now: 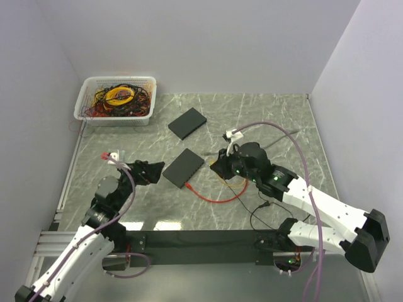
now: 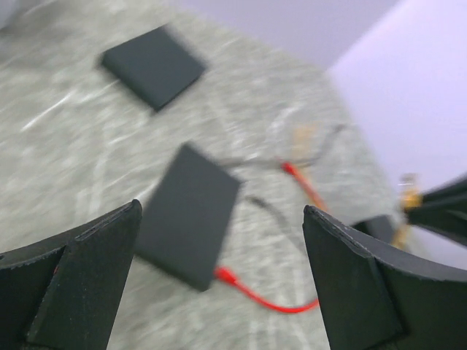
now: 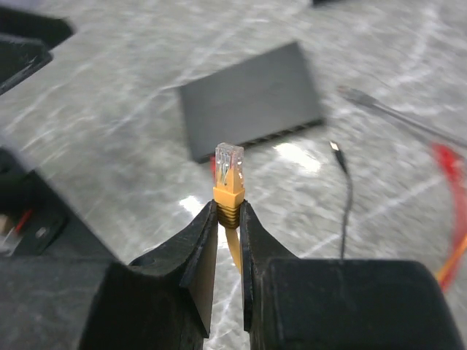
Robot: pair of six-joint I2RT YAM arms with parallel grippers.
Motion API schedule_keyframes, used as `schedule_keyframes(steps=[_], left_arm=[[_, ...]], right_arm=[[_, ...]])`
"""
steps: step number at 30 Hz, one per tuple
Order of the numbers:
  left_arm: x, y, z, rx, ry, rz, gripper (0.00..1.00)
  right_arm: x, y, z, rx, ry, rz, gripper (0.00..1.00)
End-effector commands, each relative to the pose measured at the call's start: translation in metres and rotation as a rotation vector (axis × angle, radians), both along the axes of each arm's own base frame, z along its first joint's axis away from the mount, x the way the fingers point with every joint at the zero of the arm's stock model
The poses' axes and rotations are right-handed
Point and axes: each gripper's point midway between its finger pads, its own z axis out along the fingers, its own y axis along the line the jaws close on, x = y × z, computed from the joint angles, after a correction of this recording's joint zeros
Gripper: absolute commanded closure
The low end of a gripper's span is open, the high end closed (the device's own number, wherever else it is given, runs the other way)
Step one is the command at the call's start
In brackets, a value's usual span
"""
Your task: Insert the plug into the switch port
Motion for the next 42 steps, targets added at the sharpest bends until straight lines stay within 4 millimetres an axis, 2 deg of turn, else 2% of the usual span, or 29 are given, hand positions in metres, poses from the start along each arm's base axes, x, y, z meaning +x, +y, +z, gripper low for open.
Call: schedule_keyframes(steps=[1,3,8,11,14,15,18,27,31,35,38,42], left_arm=[[-0.019,-0.026,0.05,-0.111,-0.181,-0.171,0.01],[-0.029,-0.034,0.074,-0.144,-0.249,-0.242,0.01],[-0.045,-0.061,0.09,-0.168,-0.295,-0.431,0.01],[-0.048,-0.072,0.086,-0.209,-0.275,-0.502,0.0],[-0.057,-0.078,0.082,-0.26,-0.268,-0.563,0.01],[-0.062,-0.079,0.091,-0.291,-0.3,-0.585,0.01],[-0.066,-0.08,0.096,-0.322,-0.306,-0.602,0.0],[-0.068,-0.076,0.097,-0.339,-0.302,-0.575,0.0],[-0.063,-0.076,0.1,-0.335,-0.279,-0.555,0.01],[-0.049,-0.08,0.09,-0.317,-0.207,-0.523,0.02],[-0.047,-0.091,0.088,-0.308,-0.174,-0.559,0.05],[-0.047,-0.106,0.096,-0.345,-0.169,-0.584,0.06]], right_arm=[[-0.02,0.019,0.022,0.093,-0.083,0.181,0.9],[-0.031,0.025,0.03,0.135,-0.094,0.25,0.89],[-0.048,0.033,0.041,0.211,-0.104,0.345,0.88],[-0.062,0.036,0.045,0.249,-0.088,0.406,0.87],[-0.065,0.04,0.053,0.284,-0.106,0.433,0.87],[-0.065,0.04,0.052,0.286,-0.103,0.437,0.87],[-0.073,0.044,0.048,0.297,-0.084,0.483,0.86],[-0.104,0.048,0.068,0.466,-0.034,0.686,0.86],[-0.106,0.044,0.077,0.52,-0.005,0.728,0.86],[-0.103,0.044,0.082,0.534,0.0,0.749,0.86],[-0.098,0.048,0.077,0.528,0.013,0.737,0.86],[-0.09,0.052,0.062,0.516,0.035,0.708,0.86]])
